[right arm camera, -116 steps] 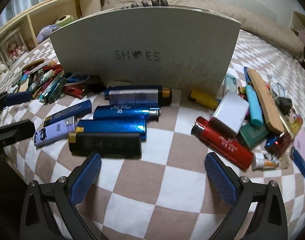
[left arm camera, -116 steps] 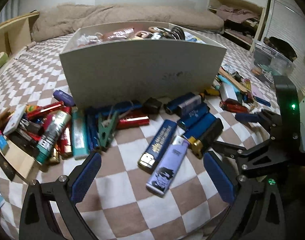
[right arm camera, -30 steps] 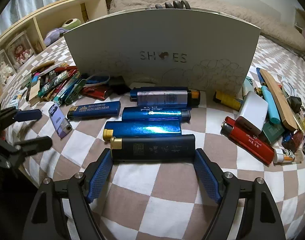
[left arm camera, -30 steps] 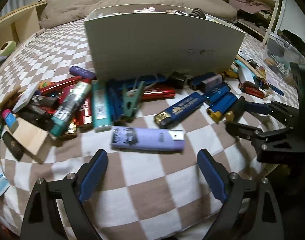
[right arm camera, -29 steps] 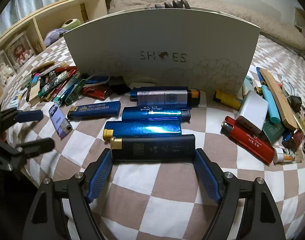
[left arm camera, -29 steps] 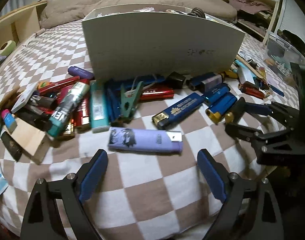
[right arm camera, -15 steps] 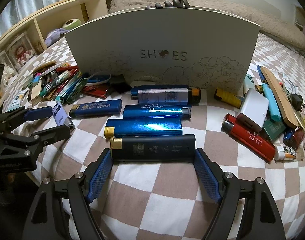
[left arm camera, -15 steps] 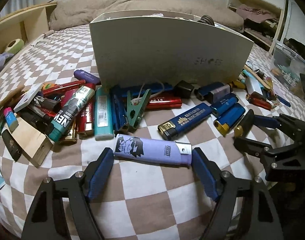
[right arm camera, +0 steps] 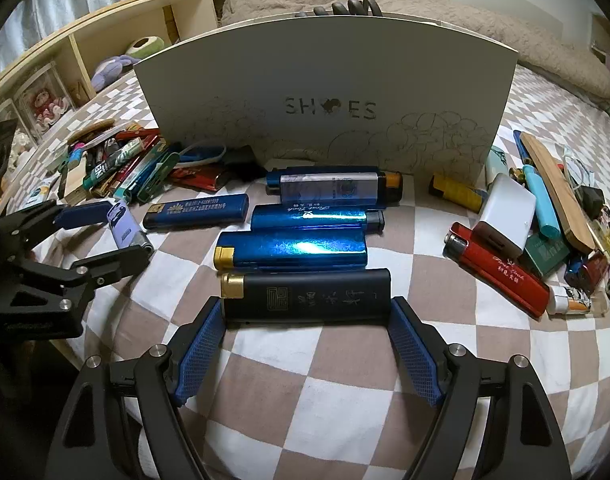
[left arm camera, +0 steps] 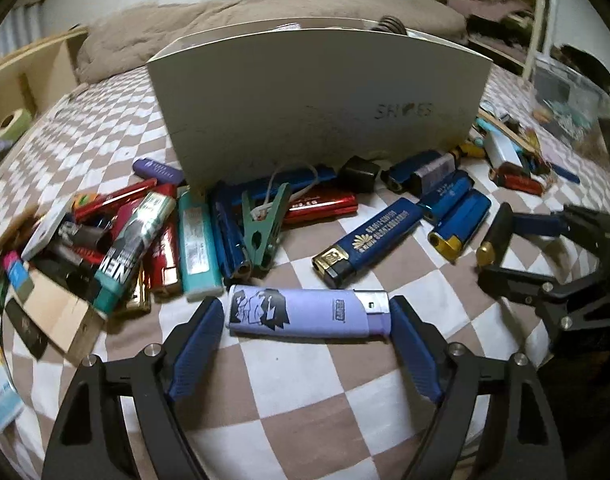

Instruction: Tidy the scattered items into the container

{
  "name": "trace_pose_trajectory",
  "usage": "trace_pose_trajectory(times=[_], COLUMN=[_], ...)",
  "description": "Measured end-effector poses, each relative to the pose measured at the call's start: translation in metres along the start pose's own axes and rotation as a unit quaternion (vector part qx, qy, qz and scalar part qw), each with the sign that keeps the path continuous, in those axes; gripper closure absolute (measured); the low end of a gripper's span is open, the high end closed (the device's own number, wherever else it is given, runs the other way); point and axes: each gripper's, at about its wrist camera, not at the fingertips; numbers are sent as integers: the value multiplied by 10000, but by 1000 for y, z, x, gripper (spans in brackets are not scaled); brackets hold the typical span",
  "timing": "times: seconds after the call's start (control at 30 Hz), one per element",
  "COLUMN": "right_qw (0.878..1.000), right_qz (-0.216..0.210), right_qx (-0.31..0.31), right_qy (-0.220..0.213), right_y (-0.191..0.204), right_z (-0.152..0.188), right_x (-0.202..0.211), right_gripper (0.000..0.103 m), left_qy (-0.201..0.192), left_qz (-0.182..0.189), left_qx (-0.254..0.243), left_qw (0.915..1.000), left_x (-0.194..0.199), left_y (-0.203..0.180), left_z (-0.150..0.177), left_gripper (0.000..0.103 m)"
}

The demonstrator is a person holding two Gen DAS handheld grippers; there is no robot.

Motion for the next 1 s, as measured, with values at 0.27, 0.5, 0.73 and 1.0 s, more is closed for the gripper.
trace_pose_trajectory(times=[0.27,0.5,0.73,1.0], right_qw=[10000,9997,9997,9989], right_qz=[-28,-140,-117,-78], right_qx=[0,-201,-206,-159], right_qy=[-3,-83,-106,-429], right_y=[1,-3,0,3], right_z=[1,1,-2,-15], right_x=[0,3,8,27], right_gripper=[21,21,21,21], left_qy=[-26,-134,-458,-878], left_qz=[77,39,-17,-161], left_qx=[-88,13,114,305], left_qw=[9999,9999,9989,9955], left_x=[1,9,27,48], left_y=[1,-9,-13,-4], left_z=[1,2,-10,-25], left_gripper=[23,23,23,23])
Point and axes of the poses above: each gripper's, at about its wrist camera, not at the fingertips, and x roughly against the way its jaws point, y to its left, z to its underside, and after that the axes turned 10 degrees about -x, right-handed
